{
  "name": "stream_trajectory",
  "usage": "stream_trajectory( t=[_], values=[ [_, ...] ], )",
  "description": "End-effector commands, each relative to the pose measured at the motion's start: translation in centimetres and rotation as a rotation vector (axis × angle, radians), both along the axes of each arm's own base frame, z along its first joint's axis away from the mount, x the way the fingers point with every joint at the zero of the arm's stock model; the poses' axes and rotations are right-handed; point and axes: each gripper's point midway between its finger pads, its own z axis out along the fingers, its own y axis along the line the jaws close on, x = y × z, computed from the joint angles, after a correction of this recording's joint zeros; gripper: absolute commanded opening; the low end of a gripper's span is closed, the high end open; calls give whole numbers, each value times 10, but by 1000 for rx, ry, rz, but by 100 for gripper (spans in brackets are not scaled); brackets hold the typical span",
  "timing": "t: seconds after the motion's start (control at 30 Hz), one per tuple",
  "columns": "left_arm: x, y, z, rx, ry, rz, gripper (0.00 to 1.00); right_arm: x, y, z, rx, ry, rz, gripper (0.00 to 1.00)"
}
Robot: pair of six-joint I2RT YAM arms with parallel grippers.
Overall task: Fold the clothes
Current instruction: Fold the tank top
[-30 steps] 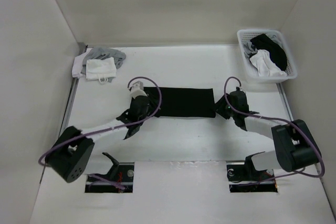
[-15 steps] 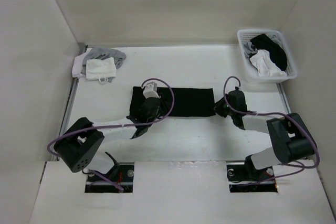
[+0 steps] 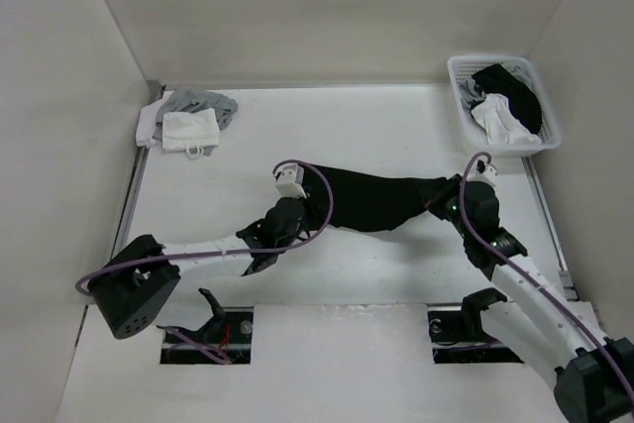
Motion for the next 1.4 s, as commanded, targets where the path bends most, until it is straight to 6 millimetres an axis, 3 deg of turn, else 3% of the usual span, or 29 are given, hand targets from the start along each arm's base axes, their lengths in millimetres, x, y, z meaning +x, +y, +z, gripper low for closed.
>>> stream_trajectory(
  t=[0.0,0.07,0.2,0.37,0.5,0.63,0.73,0.83,0.93,1.0,1.13,1.2,1.3,1.37],
  values=[
    [2,8,26,-64,-66,30,25,1,7,31,-151,-8,29,0],
    [1,15,28,-74,-69,41,25,6,24,43,-209,-11,70,1],
    [0,32,31,-86,-77,71,25,21,78,55,-302,-2,192,1],
    [1,59,34,-99,-87,124,25,41,156,43,-395,35,331,2],
    [6,88,41,-108,-105,194,25,63,216,21,-446,73,417,4],
    [11,118,52,-120,-128,273,27,73,269,8,-424,95,473,24],
    [16,137,64,-112,-157,328,27,65,300,26,-315,60,539,29],
    [24,145,75,-116,-171,353,27,54,296,53,-230,-3,545,35],
    [31,132,79,-113,-163,329,27,48,262,61,-203,-33,500,38],
    [37,113,79,-113,-159,292,28,48,232,57,-197,-41,455,35],
    [46,62,82,-109,-164,189,29,46,180,31,-191,-7,390,10],
    [48,43,74,-79,-143,151,29,37,162,26,-190,-31,372,2],
    [44,38,58,-34,-111,140,28,20,131,22,-181,-78,321,1],
    [39,48,46,-6,-92,151,29,9,109,18,-172,-102,265,9]
  ],
)
